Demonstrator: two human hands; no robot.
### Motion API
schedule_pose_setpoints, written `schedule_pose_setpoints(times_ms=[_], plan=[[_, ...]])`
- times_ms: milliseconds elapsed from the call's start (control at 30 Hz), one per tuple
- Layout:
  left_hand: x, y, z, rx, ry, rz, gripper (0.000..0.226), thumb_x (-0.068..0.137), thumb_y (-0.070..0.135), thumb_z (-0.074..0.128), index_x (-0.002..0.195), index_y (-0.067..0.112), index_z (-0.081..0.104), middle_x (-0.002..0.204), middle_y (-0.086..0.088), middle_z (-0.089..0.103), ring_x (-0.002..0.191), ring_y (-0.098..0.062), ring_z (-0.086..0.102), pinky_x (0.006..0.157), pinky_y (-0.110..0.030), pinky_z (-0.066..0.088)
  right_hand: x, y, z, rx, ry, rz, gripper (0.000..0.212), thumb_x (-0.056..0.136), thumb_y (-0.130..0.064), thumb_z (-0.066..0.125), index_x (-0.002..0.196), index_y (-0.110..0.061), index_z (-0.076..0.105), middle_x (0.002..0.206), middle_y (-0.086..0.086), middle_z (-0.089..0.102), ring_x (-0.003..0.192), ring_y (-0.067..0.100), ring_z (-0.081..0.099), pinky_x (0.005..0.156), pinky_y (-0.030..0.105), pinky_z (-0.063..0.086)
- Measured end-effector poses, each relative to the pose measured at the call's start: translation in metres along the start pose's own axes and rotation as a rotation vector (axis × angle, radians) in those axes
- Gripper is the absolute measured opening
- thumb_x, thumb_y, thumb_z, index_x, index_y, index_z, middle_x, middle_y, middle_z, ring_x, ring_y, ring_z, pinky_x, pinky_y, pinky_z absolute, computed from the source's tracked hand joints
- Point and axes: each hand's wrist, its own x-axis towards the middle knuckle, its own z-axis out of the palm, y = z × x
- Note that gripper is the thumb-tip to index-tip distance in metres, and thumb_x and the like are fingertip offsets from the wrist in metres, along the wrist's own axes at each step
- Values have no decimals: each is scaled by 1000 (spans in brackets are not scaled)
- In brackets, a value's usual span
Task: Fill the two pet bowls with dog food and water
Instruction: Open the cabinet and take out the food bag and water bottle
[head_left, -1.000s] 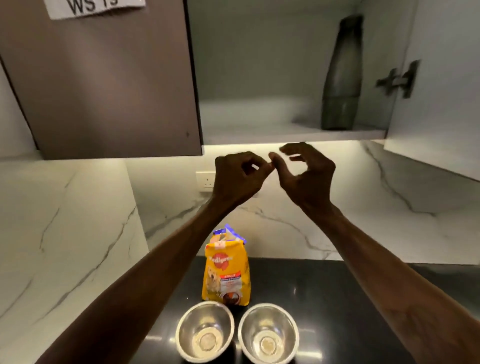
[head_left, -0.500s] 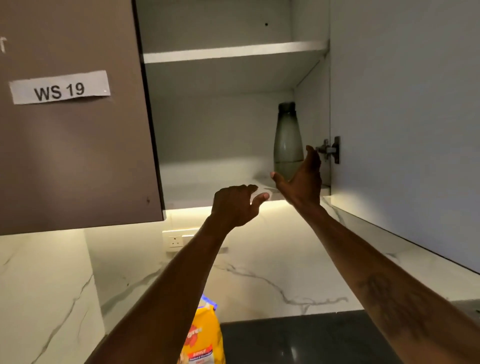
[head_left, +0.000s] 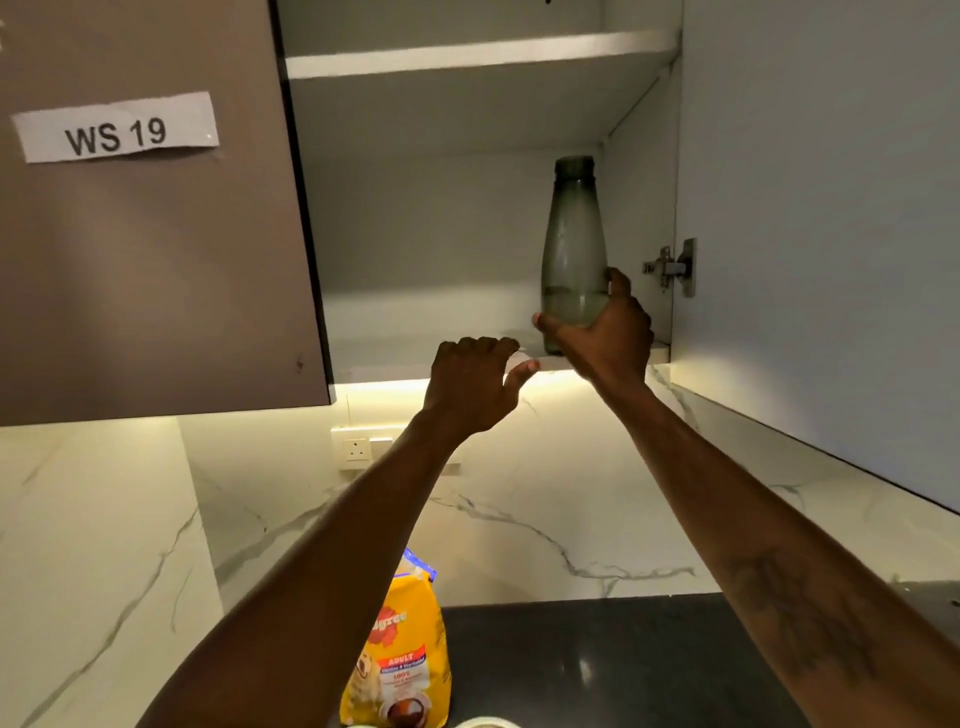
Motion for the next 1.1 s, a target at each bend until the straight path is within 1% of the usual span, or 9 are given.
schedule_pose_setpoints(times_ms=[167,300,367,533,567,733,833,967,1100], plan=[[-33,-3,10,-35,120,0,52,97,43,57,143,17,54,140,-11,62,129,-34,56,111,-49,38,-28,-9,-8,88,47,-58,107,65,-58,89,151,-20,38,145,7,53,127,28,56,104,43,53],[-69,-15,16,-54,148,37,72,97,37,59,160,13,35,165,-21,34,155,-39,29,127,-55,20,-59,-9,-11,139,94,-91,109,63,-61,88,149,-18,39,143,5,55,125,23,57,101,40,56],[-88,-25,19,-53,135,84,69,95,33,60,158,13,40,169,-22,23,158,-39,19,127,-57,18,-75,-8,-10,157,81,-90,109,61,-65,86,148,-16,42,140,3,58,121,17,58,101,36,55],[-140,-59,44,-64,-4,77,52,92,31,67,139,10,58,170,-20,23,159,-36,18,127,-55,21,-128,10,10,161,-35,-108,103,63,-62,89,143,-12,47,133,5,65,109,5,53,83,-4,38],[-150,-65,49,-72,-55,38,52,91,31,70,137,10,60,170,-19,25,159,-36,20,127,-55,22,-140,16,18,155,-68,-102,103,63,-61,89,143,-11,47,132,7,66,108,5,53,80,-6,36],[-196,-85,70,-89,-270,-128,50,89,35,75,132,11,66,163,-19,39,152,-38,34,125,-51,26,-195,45,58,111,-209,-46,104,57,-57,93,139,-11,46,128,9,67,102,9,57,82,21,49],[-213,-93,80,-128,-388,-219,48,94,40,69,134,13,65,155,-17,52,144,-37,46,122,-51,29,-225,66,83,58,-293,-13,103,54,-53,97,133,-9,48,122,11,69,97,16,64,78,27,54],[-235,-104,96,-181,-518,-247,53,99,46,60,142,14,58,127,-15,73,112,-36,68,116,-52,37,-257,101,120,-56,-451,118,107,49,-68,91,132,-16,48,117,8,71,97,25,72,78,40,62],[-256,-116,117,-156,-593,-232,60,102,51,52,151,17,47,121,-17,75,110,-36,70,121,-53,32,-283,142,151,-125,-550,250,106,48,-67,90,131,-19,46,121,10,70,102,28,71,81,42,62]])
